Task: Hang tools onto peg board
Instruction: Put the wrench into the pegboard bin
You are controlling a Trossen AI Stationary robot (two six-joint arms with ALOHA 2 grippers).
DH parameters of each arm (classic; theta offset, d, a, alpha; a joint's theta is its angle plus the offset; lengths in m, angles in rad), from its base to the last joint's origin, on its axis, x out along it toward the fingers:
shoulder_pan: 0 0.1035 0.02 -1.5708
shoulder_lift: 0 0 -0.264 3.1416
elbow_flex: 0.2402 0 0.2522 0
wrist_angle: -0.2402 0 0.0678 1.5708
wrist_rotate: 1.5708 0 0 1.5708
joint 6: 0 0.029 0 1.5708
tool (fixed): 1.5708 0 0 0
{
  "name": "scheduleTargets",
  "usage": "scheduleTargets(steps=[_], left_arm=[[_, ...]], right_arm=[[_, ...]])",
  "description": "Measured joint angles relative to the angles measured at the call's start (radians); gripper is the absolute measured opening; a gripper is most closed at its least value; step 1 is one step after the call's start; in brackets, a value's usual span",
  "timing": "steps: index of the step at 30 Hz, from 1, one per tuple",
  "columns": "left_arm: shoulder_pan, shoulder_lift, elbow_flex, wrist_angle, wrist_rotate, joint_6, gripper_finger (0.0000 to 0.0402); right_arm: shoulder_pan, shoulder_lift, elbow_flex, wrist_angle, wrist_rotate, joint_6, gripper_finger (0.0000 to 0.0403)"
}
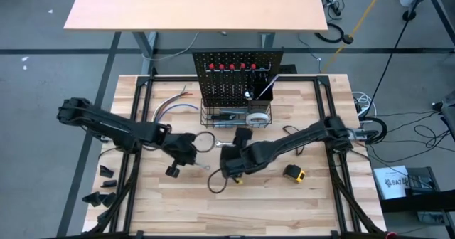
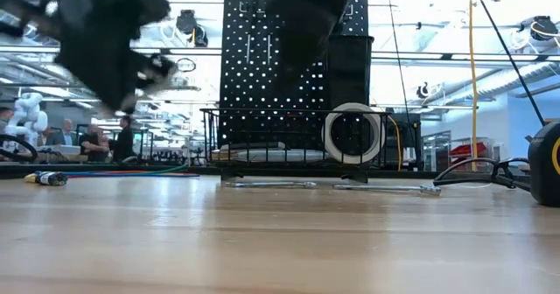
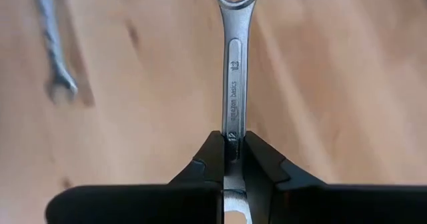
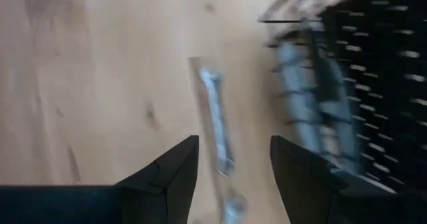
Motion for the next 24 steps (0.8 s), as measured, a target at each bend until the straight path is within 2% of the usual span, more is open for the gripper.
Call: scheduleTargets(steps=[4, 9, 13, 17, 20, 22, 24], left_arm=[[0.000, -0.136, 0.000, 0.069, -0.007, -0.115, 0.0023], [0.000, -0.323, 0.001, 0.213, -0.092, -0.237, 0.0022], [0.000, -0.427, 0.001, 0.458, -0.157, -0.282, 0.0022], [-0.001, -0.454, 0.003, 0.743, -0.214, -0.226, 0.0022], [-0.001, -0.426, 0.003, 0.958, -0.283, -0.217, 0.0022], [0.000, -0.395, 0.003, 1.074, -0.359, -0.307, 0.0022], [0.001, -0.363, 0.003, 1.140, -0.437, -0.447, 0.0022]], right_arm=[[0.025, -0.124, 0.000, -0.114, 0.053, 0.037, 0.0183], [0.066, -0.289, 0.000, -0.158, 0.085, 0.063, 0.0183], [0.091, -0.410, 0.001, -0.056, 0.084, -0.010, 0.0183], [0.093, -0.493, 0.001, 0.189, 0.082, -0.115, 0.0183], [0.091, -0.509, 0.003, 0.433, 0.066, -0.322, 0.0183], [0.091, -0.505, 0.003, 0.578, -0.002, -0.611, 0.0183], [0.093, -0.496, 0.003, 0.681, -0.073, -0.968, 0.0183]])
